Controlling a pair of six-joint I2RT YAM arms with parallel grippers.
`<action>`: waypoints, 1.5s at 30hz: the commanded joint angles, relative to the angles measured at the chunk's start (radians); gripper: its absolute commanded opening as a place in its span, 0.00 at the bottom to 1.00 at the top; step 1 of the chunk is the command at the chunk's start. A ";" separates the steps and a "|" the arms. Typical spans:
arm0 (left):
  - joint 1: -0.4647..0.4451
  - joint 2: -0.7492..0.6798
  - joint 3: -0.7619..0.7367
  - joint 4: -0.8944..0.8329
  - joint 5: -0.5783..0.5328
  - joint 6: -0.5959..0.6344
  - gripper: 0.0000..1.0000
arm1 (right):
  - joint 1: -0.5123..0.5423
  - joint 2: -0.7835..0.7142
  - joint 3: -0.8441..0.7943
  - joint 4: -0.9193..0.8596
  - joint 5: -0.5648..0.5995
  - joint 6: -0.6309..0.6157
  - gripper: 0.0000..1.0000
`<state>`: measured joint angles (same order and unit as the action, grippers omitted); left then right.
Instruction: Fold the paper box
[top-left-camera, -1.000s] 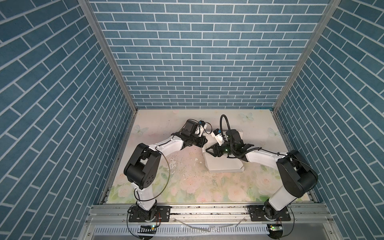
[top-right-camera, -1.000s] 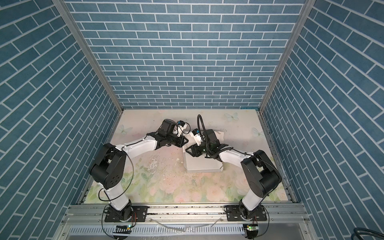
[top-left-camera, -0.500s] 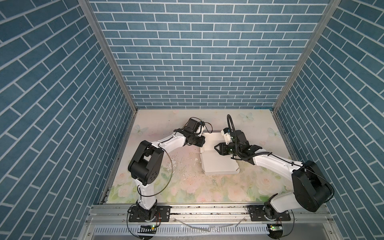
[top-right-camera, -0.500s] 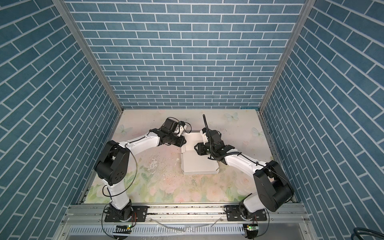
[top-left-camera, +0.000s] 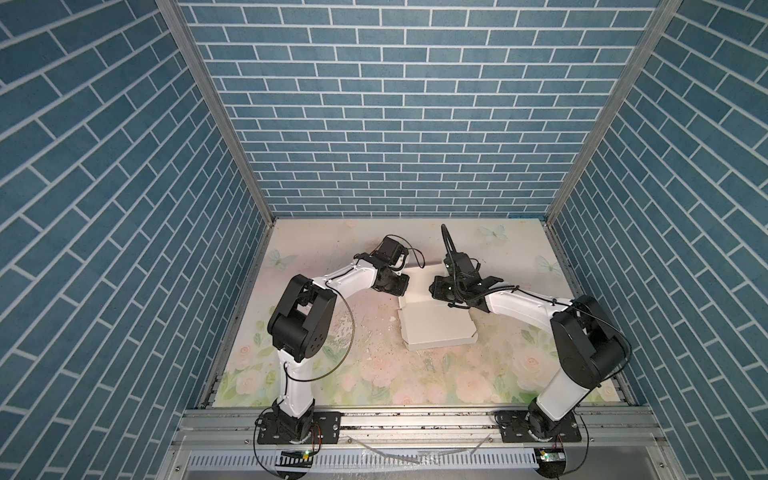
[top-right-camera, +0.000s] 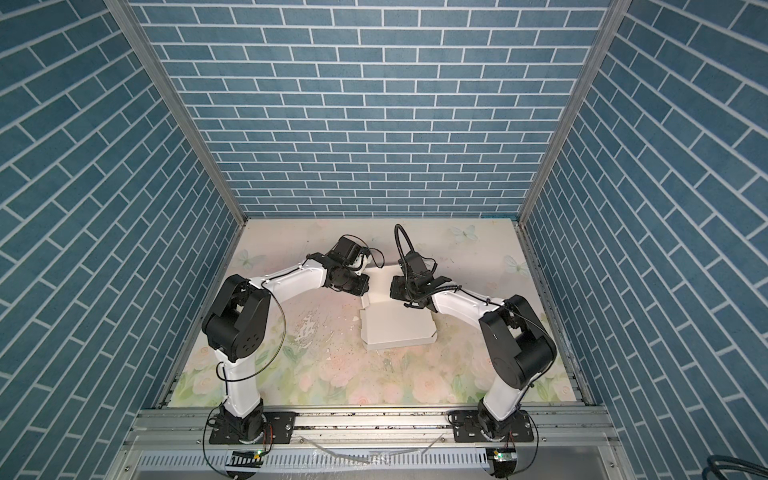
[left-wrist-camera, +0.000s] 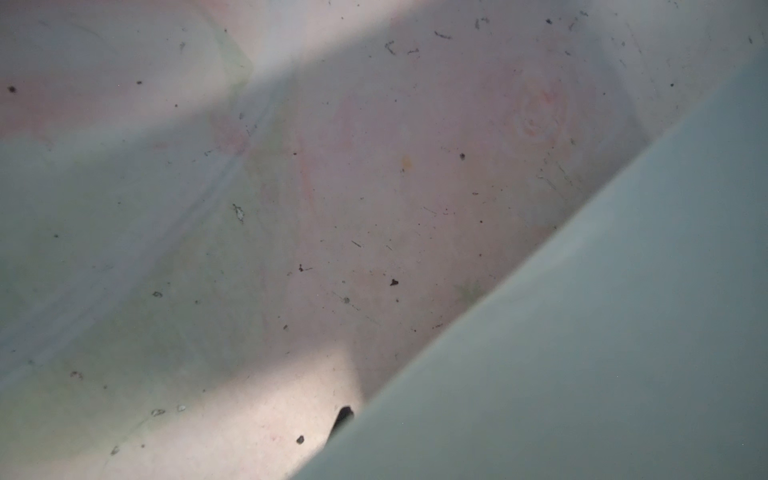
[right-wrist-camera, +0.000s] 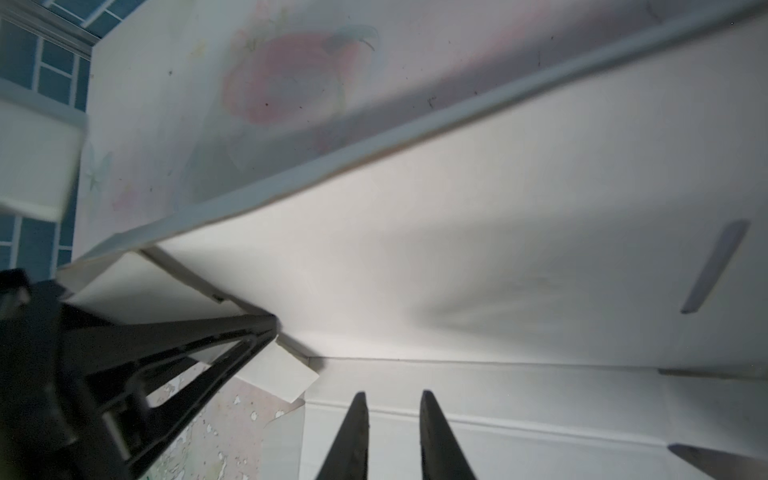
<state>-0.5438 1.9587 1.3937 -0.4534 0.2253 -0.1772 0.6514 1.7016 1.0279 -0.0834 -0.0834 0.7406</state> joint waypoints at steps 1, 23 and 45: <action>-0.002 0.035 0.023 -0.080 -0.060 -0.005 0.15 | 0.010 0.030 0.046 0.004 0.023 0.067 0.22; -0.056 0.046 0.110 -0.238 -0.317 -0.045 0.00 | 0.050 0.056 0.054 0.025 0.123 0.141 0.19; -0.094 -0.193 -0.513 0.615 -0.547 -0.127 0.00 | 0.109 -0.302 -0.165 0.247 0.256 0.525 0.48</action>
<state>-0.6334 1.7500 0.9424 0.0845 -0.2691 -0.3180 0.7418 1.3911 0.9138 0.0410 0.1196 1.1332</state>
